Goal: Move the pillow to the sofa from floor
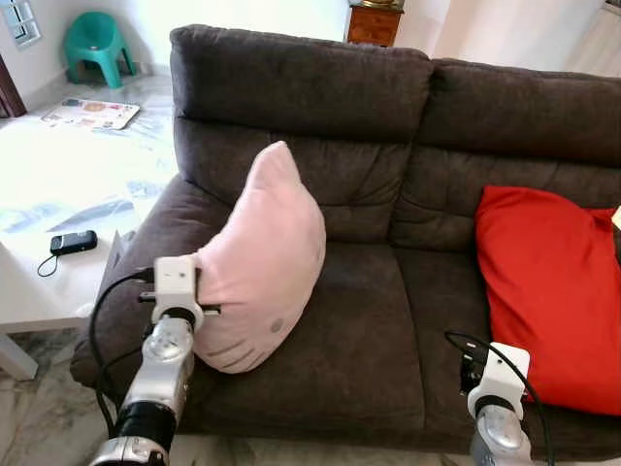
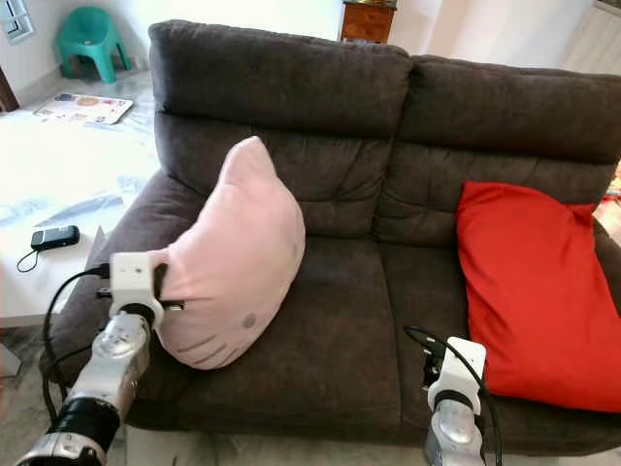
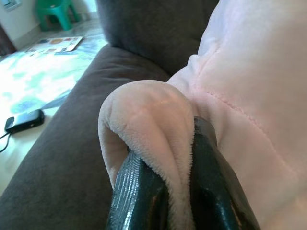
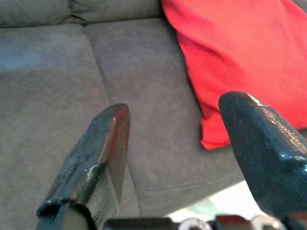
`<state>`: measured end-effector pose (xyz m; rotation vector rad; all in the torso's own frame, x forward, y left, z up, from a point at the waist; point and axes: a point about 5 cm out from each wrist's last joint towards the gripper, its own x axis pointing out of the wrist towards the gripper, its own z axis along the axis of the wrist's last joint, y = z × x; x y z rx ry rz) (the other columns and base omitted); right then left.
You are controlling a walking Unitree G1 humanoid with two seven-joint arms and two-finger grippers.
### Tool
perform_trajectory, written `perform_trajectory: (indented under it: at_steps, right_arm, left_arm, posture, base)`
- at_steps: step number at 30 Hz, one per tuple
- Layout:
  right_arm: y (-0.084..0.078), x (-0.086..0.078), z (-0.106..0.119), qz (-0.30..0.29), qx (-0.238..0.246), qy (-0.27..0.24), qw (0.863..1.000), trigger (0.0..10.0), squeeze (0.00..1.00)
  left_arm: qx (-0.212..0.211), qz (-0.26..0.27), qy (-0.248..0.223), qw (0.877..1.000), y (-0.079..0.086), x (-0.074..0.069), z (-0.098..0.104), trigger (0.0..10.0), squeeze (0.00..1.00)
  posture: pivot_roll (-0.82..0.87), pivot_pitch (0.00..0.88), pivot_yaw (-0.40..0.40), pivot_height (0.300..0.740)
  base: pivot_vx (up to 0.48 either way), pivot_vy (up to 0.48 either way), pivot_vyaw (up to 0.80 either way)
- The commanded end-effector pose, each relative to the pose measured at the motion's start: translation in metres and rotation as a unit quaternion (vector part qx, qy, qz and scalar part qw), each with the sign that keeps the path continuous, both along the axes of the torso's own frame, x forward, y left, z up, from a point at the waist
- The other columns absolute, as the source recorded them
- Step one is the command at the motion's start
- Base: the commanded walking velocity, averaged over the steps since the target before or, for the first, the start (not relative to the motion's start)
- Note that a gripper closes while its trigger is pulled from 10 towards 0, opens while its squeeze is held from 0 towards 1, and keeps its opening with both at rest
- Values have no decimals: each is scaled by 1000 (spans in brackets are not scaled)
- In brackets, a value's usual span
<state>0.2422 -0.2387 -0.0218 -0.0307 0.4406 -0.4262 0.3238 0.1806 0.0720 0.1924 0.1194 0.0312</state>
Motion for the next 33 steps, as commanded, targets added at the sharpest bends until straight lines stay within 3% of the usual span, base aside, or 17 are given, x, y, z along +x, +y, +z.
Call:
perform_trajectory:
  at_steps: [1,7,12,17,18,19,20,33]
  right_arm:
    - [0,1,1,-3,3,-5,1000,10000,0]
    - [0,0,0,-2,4,-2,1000,10000,0]
    - [-1,0,1,-5,3,-4,1000,10000,0]
    - [-1,0,0,-3,2,-3,1000,10000,0]
    - [-1,0,0,-6,3,-2,1000,10000,0]
    - [-1,0,0,-7,4,-3,1000,10000,0]
    - [-1,0,0,-6,2,-1,1000,10000,0]
    - [-2,0,0,-5,1,0,1000,10000,0]
  left_arm:
    - [11,-4,9,1000,3,-4,-5,10000,0]
    - [23,30,4,999,15,-5,-5,10000,0]
    - [-9,80,-7,997,28,-4,-1,10000,0]
    - [-9,78,-7,997,28,-4,-1,10000,0]
    - [-11,78,-6,997,27,-5,-2,10000,278]
    - [-12,78,-6,997,27,-5,-2,10000,278]
    - [-18,75,-7,997,25,-5,-3,10000,1000]
    - [-19,77,-11,997,24,-6,-3,10000,1000]
  posture:
    - [95,0,-104,740]
    - [96,0,-104,740]
    - [95,0,-103,740]
    - [93,0,-104,740]
    - [93,0,-104,740]
    - [93,0,-104,740]
    - [94,0,-103,740]
    - [90,0,-102,740]
  base:
    - [0,0,0]
    - [0,0,0]
    - [0,0,0]
    - [0,0,0]
    - [0,0,0]
    - [0,0,0]
    - [0,0,0]
    - [0,0,0]
